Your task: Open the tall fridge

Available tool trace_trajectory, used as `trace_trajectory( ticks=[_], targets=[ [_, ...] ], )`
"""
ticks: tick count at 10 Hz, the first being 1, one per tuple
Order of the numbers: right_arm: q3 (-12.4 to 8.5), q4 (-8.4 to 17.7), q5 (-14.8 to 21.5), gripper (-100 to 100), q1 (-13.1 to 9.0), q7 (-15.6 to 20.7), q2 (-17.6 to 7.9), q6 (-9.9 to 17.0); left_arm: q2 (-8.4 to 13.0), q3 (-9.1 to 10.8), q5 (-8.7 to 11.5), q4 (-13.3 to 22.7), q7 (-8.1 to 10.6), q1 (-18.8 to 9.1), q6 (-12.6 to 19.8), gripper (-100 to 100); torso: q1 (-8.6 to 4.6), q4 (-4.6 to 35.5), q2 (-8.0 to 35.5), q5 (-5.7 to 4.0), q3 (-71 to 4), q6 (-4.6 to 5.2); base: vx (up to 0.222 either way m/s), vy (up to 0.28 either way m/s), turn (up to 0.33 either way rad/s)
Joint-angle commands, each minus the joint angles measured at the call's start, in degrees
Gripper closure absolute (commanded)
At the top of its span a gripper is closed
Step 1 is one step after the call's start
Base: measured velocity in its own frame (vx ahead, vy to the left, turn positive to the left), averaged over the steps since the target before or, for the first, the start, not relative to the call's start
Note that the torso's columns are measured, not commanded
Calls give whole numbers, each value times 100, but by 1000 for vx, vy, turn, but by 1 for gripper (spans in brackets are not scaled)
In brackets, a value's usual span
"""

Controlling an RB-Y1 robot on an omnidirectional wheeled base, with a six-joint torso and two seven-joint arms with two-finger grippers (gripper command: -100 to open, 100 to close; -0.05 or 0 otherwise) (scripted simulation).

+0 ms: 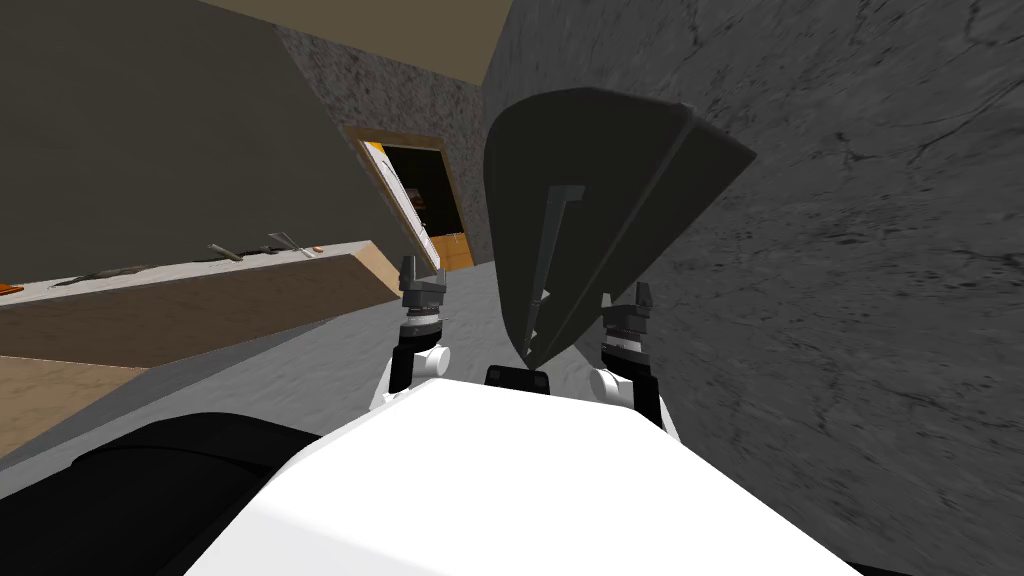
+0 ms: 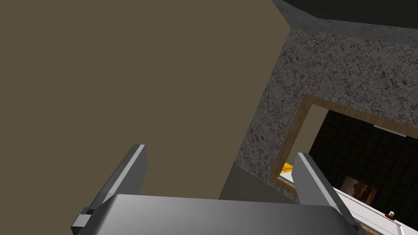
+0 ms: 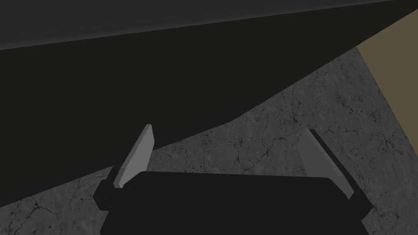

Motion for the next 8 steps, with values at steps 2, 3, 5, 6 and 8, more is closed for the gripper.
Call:
trace_trajectory(
  ticks=[2, 3, 5, 6, 8],
  targets=[
    [0, 0, 0, 0, 0, 0, 0, 0, 0, 0, 0, 0, 0, 0, 0, 0, 0, 600, 597, 0, -1200, 0, 0, 0, 0],
    [0, -1, 0, 0, 0, 0, 0, 0, 0, 0, 0, -1, 0, 0, 0, 0, 0, 1006, 1003, 0, -2014, 0, 0, 0, 0],
    [0, -1, 0, 0, 0, 0, 0, 0, 0, 0, 0, -1, 0, 0, 0, 0, 0, 1846, 1845, 0, -3692, 0, 0, 0, 0],
    [0, -1, 0, 0, 0, 0, 0, -1, 0, 0, 0, -1, 0, 0, 0, 0, 0, 2268, 2269, 0, -4536, 0, 0, 0, 0],
    [0, -2, 0, 0, 0, 0, 0, -1, 0, 0, 0, -2, 0, 0, -1, 0, 0, 3114, 3116, 0, -6227, 0, 0, 0, 0]
  ],
)
